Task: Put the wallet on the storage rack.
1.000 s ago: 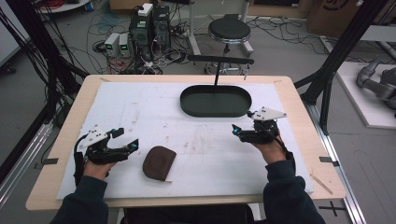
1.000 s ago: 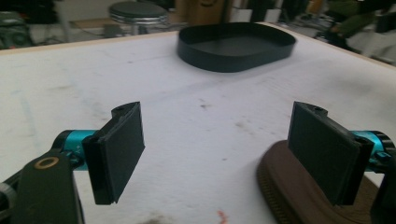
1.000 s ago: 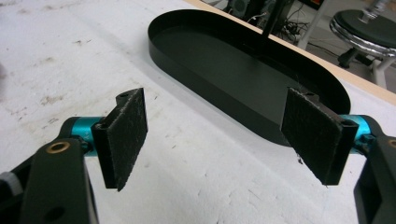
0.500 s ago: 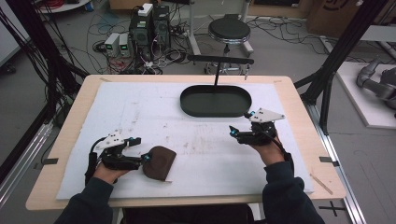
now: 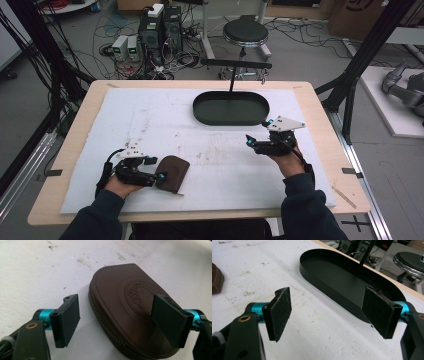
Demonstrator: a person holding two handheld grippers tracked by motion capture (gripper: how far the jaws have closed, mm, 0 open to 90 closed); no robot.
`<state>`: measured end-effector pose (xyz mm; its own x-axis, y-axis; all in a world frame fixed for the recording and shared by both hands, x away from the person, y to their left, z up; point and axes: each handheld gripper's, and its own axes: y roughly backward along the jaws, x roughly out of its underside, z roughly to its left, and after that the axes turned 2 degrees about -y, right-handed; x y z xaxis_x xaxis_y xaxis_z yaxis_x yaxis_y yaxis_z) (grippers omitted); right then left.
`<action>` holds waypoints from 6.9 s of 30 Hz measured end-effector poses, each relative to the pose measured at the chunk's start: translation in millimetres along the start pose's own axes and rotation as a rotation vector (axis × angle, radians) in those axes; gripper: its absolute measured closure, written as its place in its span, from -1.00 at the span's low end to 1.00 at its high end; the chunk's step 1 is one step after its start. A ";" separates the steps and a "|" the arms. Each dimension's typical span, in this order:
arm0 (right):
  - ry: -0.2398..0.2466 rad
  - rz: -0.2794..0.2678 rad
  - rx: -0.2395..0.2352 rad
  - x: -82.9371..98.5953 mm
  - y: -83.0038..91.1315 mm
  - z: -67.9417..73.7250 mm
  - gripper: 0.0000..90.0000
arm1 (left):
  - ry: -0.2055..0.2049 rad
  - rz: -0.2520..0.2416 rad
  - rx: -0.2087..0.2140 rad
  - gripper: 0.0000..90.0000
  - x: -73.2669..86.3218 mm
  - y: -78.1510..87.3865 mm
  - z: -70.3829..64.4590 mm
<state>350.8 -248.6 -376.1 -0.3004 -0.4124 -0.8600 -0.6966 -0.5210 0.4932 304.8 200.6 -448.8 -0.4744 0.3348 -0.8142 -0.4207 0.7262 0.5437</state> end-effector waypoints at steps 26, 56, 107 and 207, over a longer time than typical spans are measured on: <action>-0.021 -0.007 0.010 3.0 2.1 -3.7 -0.45 | -0.121 -0.132 -0.156 -0.30 -29.5 -25.9 -32.1; -0.038 -0.030 0.039 4.7 7.1 -6.3 -0.43 | 0.020 -0.181 -0.121 -0.05 -24.4 -33.4 -24.0; -0.035 -0.031 0.072 5.5 8.3 -8.7 -0.38 | 0.143 -0.365 -0.258 0.15 -39.4 8.3 28.2; -0.126 -0.047 0.097 27.0 22.8 -45.0 -0.38 | 0.055 -0.163 -0.141 -0.19 -191.3 -180.7 68.7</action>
<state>356.2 -305.3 -382.2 -0.3407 -0.2891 -0.8946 -0.7697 -0.4606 0.4420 524.6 46.6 -405.3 -0.4310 0.1839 -0.8834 -0.5973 0.6757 0.4320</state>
